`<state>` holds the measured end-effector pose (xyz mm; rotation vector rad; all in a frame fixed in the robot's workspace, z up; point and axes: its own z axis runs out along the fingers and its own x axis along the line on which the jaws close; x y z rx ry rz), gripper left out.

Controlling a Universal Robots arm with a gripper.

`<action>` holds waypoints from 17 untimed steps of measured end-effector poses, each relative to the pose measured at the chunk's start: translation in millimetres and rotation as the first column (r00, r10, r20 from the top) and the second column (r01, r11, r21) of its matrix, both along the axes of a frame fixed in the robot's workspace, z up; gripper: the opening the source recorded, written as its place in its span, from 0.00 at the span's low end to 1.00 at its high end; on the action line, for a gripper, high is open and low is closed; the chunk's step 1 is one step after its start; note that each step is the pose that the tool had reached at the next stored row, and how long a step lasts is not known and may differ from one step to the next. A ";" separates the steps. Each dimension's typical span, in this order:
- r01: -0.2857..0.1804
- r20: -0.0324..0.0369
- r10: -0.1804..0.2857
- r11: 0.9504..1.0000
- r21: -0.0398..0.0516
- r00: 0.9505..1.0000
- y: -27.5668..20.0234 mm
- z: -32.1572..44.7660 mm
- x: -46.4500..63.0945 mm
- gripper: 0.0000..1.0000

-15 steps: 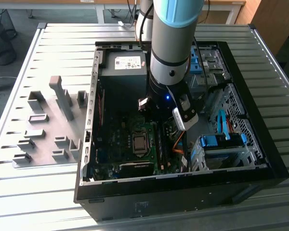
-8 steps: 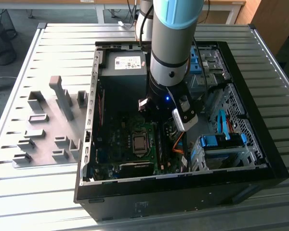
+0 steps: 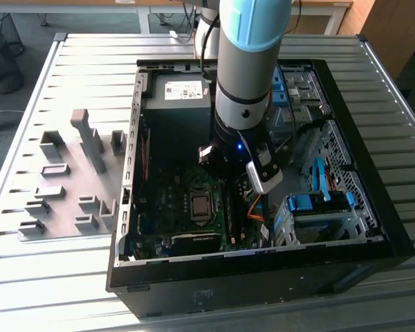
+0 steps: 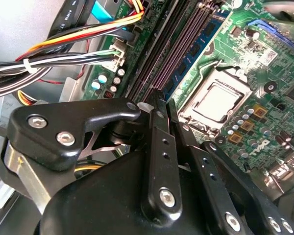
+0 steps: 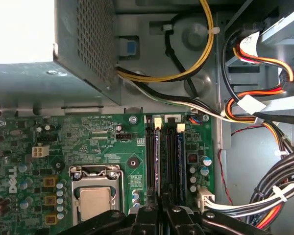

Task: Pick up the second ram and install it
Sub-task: 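Insert the second ram into the second slot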

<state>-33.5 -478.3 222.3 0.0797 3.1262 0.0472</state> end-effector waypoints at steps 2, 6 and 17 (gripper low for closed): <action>0.001 0.000 -0.001 1.000 0.000 1.000 0.0 -1.3 0.0 0.14; 0.001 0.000 -0.001 1.000 0.001 1.000 0.0 -1.5 0.0 0.14; -0.051 0.000 0.051 0.999 0.001 0.999 -0.1 -1.7 0.6 0.14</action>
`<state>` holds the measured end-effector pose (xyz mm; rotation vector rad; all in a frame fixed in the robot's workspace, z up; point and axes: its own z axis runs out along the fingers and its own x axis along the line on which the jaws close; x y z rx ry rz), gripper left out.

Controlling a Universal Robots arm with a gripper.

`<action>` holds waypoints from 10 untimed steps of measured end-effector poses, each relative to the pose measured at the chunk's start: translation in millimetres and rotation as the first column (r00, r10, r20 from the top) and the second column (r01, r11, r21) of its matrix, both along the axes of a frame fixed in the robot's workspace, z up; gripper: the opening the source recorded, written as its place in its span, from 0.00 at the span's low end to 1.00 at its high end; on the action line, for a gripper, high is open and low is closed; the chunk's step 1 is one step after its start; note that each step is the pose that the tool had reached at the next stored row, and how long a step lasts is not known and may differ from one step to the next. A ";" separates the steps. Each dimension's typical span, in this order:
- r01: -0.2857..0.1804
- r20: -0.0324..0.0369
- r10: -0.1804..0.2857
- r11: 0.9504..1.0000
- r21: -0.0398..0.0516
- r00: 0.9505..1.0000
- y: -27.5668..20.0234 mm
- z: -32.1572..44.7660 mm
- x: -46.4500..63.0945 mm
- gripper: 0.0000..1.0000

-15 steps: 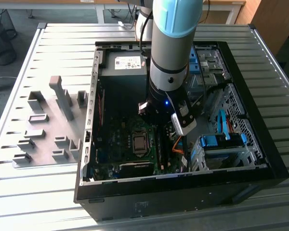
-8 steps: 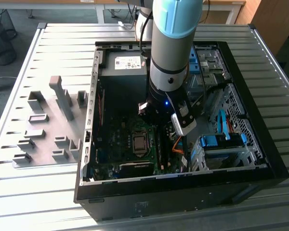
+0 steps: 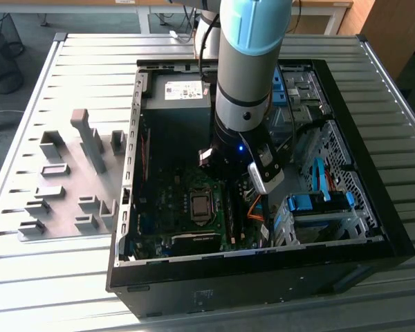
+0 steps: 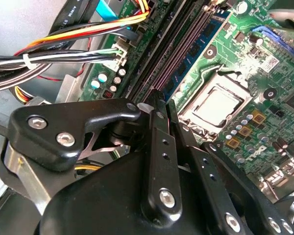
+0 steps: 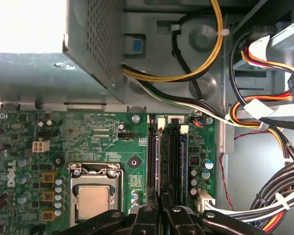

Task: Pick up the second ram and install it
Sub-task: 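Insert the second ram into the second slot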

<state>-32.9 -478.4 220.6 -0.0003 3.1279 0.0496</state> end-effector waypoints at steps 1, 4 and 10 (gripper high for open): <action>0.000 0.000 0.000 1.000 0.000 1.000 -0.1 -0.1 0.0 0.14; 0.000 0.000 0.000 1.000 0.000 1.000 -0.1 -0.9 0.1 0.14; -0.007 0.000 0.007 1.000 0.000 1.000 -0.4 -1.9 0.2 0.14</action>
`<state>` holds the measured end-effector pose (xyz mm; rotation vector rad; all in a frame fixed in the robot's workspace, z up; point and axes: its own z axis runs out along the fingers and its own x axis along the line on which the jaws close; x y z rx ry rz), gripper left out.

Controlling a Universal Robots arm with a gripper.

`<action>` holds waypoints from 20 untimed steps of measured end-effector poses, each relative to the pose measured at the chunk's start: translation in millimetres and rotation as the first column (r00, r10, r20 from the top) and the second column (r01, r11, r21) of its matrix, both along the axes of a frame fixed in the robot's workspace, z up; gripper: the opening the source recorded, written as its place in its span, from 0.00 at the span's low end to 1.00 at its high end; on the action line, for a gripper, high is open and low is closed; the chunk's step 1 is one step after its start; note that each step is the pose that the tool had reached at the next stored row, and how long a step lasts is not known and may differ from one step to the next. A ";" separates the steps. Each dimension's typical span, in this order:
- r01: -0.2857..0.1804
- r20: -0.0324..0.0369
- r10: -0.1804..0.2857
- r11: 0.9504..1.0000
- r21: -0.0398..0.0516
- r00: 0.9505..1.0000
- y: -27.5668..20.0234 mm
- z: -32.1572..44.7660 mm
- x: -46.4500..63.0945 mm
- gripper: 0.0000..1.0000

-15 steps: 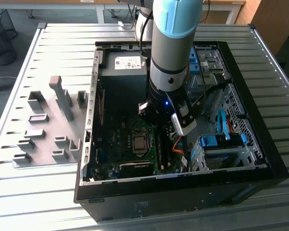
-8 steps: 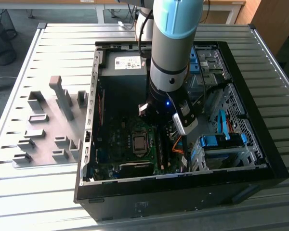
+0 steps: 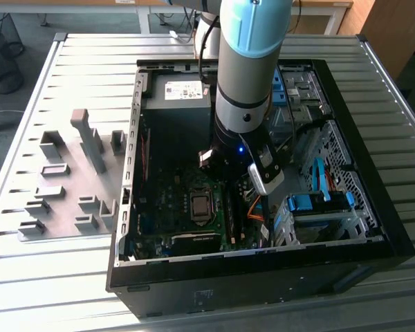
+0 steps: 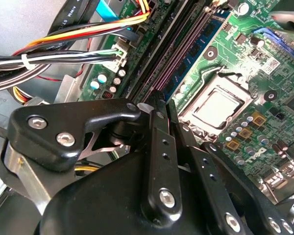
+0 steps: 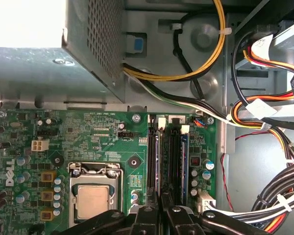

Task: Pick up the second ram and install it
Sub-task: 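Insert the second ram into the second slot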

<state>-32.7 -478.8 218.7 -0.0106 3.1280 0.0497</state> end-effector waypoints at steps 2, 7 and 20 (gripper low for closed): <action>0.000 0.000 0.000 1.000 0.000 1.000 -0.1 0.0 0.0 0.14; -0.004 -0.001 0.004 1.000 -0.001 1.000 -0.1 -0.6 0.1 0.14; -0.005 -0.001 0.005 1.000 0.002 1.000 -1.1 -4.7 0.0 0.14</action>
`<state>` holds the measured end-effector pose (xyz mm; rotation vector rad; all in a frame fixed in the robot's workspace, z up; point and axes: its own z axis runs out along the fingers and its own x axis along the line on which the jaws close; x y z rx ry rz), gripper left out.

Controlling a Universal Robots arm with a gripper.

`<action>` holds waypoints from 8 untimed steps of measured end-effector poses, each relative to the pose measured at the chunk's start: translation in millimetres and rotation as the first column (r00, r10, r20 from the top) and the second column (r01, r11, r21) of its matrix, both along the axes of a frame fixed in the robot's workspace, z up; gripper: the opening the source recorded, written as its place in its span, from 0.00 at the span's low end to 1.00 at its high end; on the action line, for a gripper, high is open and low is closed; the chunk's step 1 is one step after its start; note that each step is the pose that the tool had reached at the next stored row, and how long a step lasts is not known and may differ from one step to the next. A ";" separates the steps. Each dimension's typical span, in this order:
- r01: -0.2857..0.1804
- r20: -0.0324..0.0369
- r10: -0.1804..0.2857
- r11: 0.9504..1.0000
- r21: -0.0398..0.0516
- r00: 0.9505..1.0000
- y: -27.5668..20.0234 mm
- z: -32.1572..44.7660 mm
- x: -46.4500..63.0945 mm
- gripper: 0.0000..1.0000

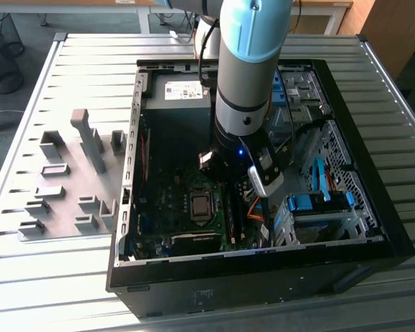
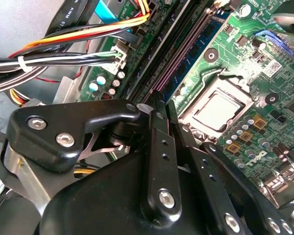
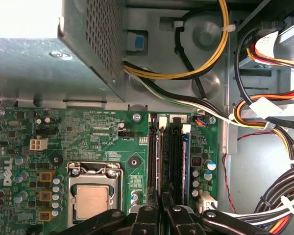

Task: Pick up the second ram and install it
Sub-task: 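Insert the second ram into the second slot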

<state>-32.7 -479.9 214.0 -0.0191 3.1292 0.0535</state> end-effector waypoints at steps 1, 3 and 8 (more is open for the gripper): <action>0.000 0.000 0.000 1.000 0.001 1.000 -0.2 -0.3 0.0 0.14; 0.000 0.000 0.000 1.000 0.001 1.000 -0.3 -0.5 0.0 0.14; 0.000 0.001 0.000 1.000 0.002 1.000 -0.2 0.7 0.1 0.14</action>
